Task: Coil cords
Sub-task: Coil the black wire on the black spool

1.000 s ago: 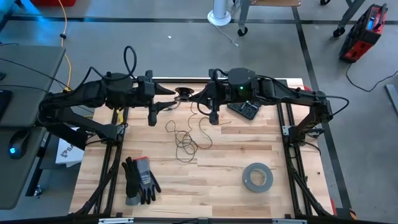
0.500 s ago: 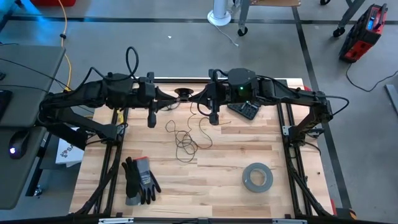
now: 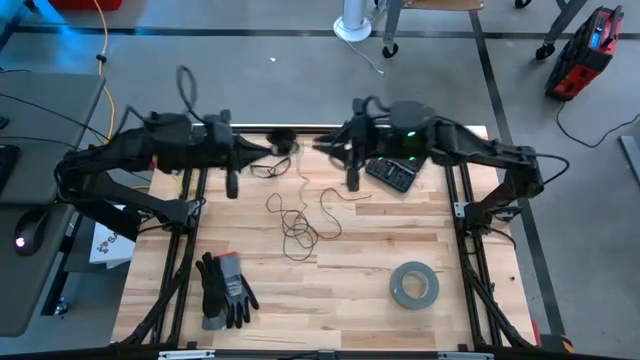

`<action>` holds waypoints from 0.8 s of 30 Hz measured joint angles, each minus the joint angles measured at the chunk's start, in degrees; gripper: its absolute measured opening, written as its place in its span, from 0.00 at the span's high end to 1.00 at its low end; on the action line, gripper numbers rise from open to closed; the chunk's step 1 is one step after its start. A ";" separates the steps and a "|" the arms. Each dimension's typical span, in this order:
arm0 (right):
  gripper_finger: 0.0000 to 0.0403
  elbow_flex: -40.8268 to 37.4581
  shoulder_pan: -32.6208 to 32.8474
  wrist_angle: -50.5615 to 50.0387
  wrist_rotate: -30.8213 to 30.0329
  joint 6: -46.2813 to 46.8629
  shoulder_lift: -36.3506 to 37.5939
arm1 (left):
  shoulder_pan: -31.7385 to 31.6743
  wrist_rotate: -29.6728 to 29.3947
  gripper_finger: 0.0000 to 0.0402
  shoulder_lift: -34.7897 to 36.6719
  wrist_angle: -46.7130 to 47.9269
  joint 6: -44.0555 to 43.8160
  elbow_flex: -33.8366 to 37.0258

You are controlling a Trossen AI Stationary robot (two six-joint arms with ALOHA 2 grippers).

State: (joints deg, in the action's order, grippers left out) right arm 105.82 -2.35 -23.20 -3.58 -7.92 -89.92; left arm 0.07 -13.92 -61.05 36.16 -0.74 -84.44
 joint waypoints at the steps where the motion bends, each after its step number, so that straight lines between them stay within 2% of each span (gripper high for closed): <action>1: 0.80 0.04 0.02 -0.19 -0.90 0.05 0.46 | -0.30 -0.06 1.00 0.71 0.06 -0.85 -0.01; 6: 0.64 -0.13 -0.34 -7.45 -4.11 3.58 0.95 | -1.85 2.33 1.00 4.15 -3.01 -8.83 0.08; 10: 0.61 -0.29 -1.03 -9.04 -1.34 5.31 -0.30 | -3.31 6.82 1.00 5.76 -10.36 -16.83 0.04; 14: 0.60 -3.06 -1.04 1.70 4.18 6.52 -3.40 | -4.20 10.44 1.00 5.56 -17.92 -21.33 0.04; 18: 0.60 -3.20 -0.91 13.16 8.68 10.49 -6.23 | -4.63 10.61 1.00 5.65 -22.07 -23.08 0.06; 24: 0.60 -3.36 0.85 16.81 8.39 10.57 -9.01 | -4.61 10.16 1.00 5.53 -23.05 -23.50 0.06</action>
State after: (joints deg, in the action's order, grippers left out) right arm 102.45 -1.49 -6.40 4.81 2.65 -98.93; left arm -4.54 -3.76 -55.53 13.11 -24.24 -84.38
